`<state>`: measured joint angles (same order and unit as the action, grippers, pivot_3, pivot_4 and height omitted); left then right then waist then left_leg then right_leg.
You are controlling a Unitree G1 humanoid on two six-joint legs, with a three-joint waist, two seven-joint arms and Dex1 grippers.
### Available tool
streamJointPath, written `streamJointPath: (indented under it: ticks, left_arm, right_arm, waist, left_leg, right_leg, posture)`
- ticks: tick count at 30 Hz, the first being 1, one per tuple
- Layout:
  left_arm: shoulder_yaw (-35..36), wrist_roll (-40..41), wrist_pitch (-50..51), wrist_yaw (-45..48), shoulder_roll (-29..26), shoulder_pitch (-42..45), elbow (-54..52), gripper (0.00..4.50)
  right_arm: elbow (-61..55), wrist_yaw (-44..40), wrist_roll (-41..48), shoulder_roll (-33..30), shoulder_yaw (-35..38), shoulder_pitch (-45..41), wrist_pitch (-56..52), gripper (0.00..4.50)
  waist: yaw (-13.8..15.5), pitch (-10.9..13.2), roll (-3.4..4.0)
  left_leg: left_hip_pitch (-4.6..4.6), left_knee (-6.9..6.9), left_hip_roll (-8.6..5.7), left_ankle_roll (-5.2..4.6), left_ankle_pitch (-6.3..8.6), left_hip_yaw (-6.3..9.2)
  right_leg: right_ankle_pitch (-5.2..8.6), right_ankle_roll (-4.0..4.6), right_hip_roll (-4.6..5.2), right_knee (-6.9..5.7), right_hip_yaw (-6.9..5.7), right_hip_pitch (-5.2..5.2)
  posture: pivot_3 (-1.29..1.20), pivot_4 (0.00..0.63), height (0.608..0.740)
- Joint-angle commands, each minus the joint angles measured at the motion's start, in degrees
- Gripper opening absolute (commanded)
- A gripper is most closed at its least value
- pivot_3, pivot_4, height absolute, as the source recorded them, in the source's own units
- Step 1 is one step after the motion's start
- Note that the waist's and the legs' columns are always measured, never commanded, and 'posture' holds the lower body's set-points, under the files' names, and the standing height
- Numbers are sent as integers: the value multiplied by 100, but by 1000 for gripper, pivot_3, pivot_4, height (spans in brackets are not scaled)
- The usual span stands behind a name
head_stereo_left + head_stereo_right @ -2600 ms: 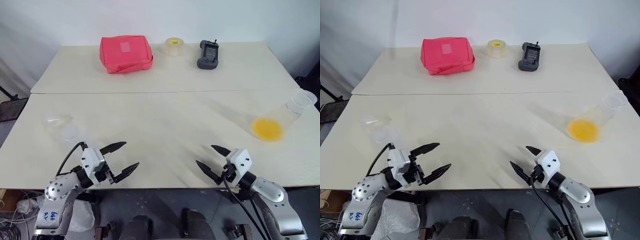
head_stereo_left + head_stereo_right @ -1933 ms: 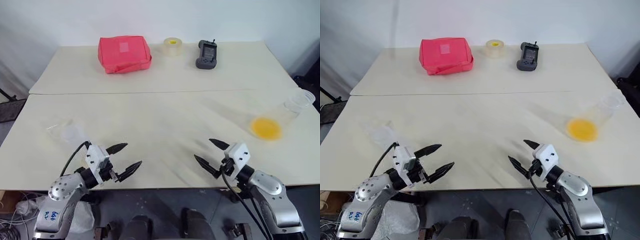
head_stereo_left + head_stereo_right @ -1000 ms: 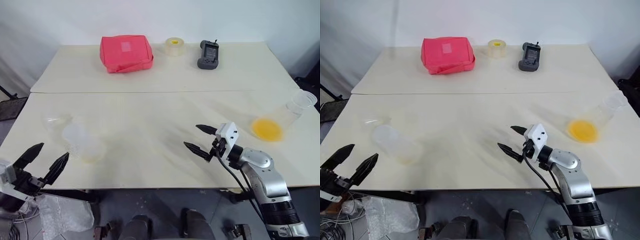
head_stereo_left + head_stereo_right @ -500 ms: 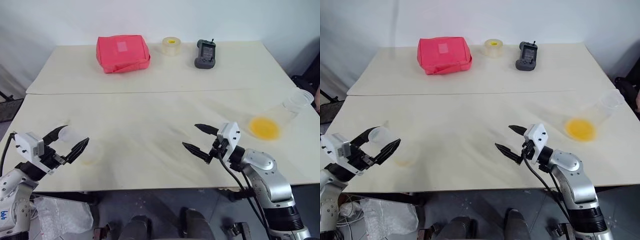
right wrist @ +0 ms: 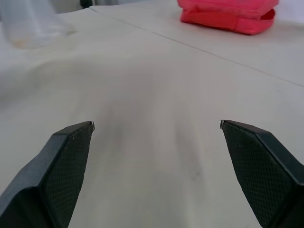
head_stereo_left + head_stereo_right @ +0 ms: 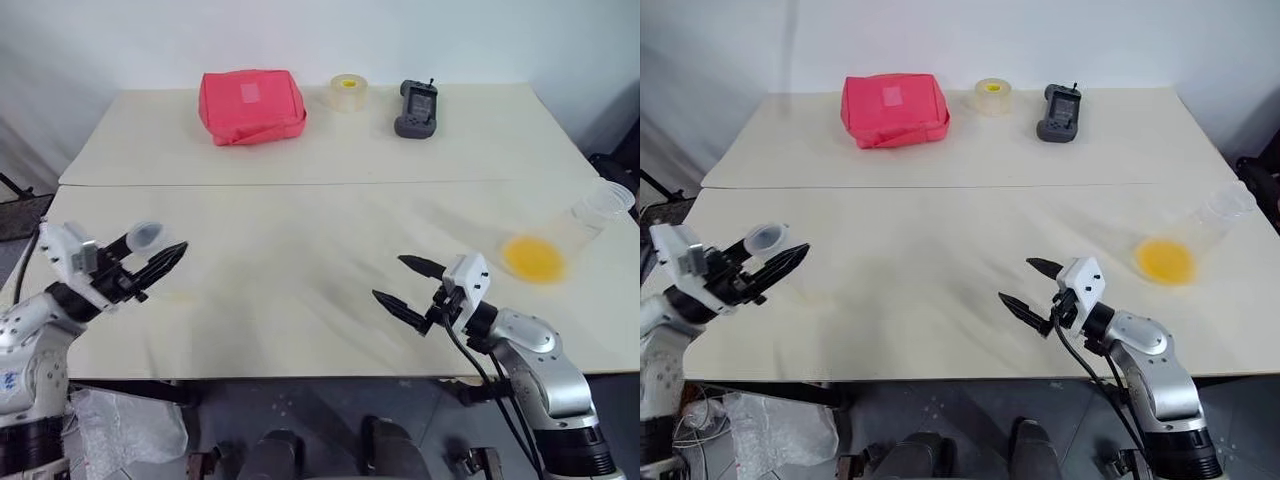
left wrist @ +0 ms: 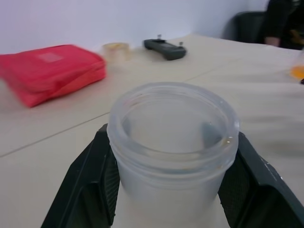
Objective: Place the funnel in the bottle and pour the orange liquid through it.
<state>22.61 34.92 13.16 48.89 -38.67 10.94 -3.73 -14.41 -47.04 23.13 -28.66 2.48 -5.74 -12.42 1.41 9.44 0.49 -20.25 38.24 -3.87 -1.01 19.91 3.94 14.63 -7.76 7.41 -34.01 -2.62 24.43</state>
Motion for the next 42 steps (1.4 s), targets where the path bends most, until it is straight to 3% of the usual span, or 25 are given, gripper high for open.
streamJointPath:
  ticks: [1,7,14,27,34,42]
  left_arm:
    - [-536,-213,139,-10,26,614,-3,2319]
    - [-1554,-769,-20,-10,625,1970,739,2319]
    - [-2393,-1248,-545,456,1563,2976,1765,2319]
    - [-2782,-1860,-1301,722,2363,3656,3059,2319]
    - [-2821,-1969,-1220,852,2338,3486,2957,4481]
    - [-2675,-1761,-917,1016,2137,3278,2550,4481]
  right_arm:
    - [-312,-352,279,-216,178,87,106,4500]
    - [-336,-403,422,-300,388,91,116,4500]
    - [-642,13,425,-119,435,157,13,4500]
    - [-1073,323,430,-159,506,506,-98,4500]
    - [-1120,344,443,-171,514,521,-103,4500]
    - [-1099,288,436,-196,491,515,-82,4500]
  waist:
    - [-7,0,-1]
    - [-10,1,-2]
    - [-2,4,-8]
    - [1,12,-21]
    - [0,13,-23]
    - [-2,13,-23]
  left_leg:
    - [-2,2,-1,-1,0,0]
    - [-2,1,-2,1,-1,-2]
    - [-8,6,-6,1,-2,-5]
    - [-13,17,-28,-1,-3,-6]
    - [-15,20,-28,-2,-3,-5]
    - [-15,25,-26,-2,-3,-4]
  right_leg:
    - [-1,-2,0,-1,-1,0]
    - [-3,-6,-5,-3,-3,0]
    - [-5,-9,-8,-1,-5,2]
    - [-8,-15,-7,-1,-4,2]
    - [-8,-15,-7,-1,-4,2]
    - [-8,-15,-6,-5,-4,2]
  posture:
    - [0,150,740]
    - [0,150,740]
    - [0,150,740]
    - [0,150,740]
    - [0,150,740]
    - [0,150,740]
